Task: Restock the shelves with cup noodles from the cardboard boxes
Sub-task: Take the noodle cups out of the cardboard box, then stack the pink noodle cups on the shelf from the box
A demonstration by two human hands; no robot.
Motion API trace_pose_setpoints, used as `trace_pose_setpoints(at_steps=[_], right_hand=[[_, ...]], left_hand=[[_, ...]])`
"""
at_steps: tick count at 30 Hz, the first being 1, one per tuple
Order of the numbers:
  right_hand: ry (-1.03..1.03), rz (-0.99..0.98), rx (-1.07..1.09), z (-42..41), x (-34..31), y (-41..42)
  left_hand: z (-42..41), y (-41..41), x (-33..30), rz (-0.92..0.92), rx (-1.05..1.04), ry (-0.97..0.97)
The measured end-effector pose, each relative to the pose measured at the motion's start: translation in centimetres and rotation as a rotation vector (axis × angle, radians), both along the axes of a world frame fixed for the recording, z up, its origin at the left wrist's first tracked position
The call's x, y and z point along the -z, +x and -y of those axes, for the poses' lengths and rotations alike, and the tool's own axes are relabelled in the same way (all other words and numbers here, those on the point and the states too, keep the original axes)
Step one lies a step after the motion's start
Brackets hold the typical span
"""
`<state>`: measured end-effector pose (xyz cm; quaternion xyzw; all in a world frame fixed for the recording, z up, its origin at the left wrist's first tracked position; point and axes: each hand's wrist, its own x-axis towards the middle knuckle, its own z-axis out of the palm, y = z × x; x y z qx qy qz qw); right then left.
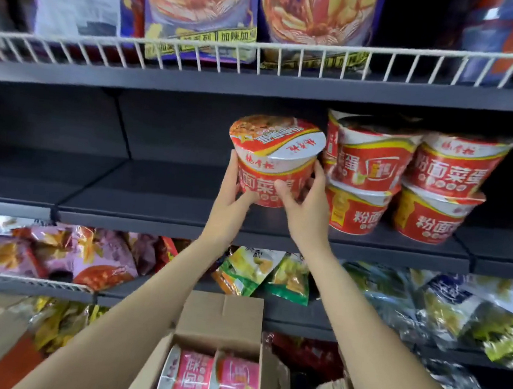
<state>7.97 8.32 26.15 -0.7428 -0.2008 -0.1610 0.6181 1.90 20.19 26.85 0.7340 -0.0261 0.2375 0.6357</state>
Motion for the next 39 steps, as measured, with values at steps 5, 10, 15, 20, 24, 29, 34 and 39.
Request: trace_pose_setpoints(at_steps=[5, 10, 15, 20, 24, 29, 34, 39], right_hand=[[-0.037, 0.14, 0.078, -2.4, -2.0, 6.7], [-0.417, 0.157, 0.384, -2.8, -1.8, 12.1], [-0.697, 0.331, 0.282, -2.1, 1.0, 14.0], [-1.198, 0.38, 0.374, -2.6, -0.2, 15.0], [-1.272, 0.138, 0.302, -4.3, -2.4, 16.0], [-1.008, 0.345, 0.127, -3.6, -0.6, 11.7], [-0.789, 0.502, 0.013, -1.3, 6.2, 1.2], [-0.822, 0.3, -0.132, 0.5, 15.5, -8.7]], left_hand=[[-1.3, 7.3, -1.4, 0.11, -0.035, 0.064], [-1.7, 15.9, -2.3, -0.035, -0.165, 0.225], [-2.6, 20.5, -1.9, -0.142, -0.196, 0.197], [-5.3, 21.1, -0.6, -0.216, -0.192, 0.671], [-6.1, 19.6, 0.8, -0.227, -0.229, 0.764], [-6.3, 11.6, 3.5, 0.046, -0.453, 0.768], [-6.3, -2.1, 8.9, 0.193, -0.499, 0.642], [-7.9, -13.6, 19.3, -0.25, -0.448, 0.533]])
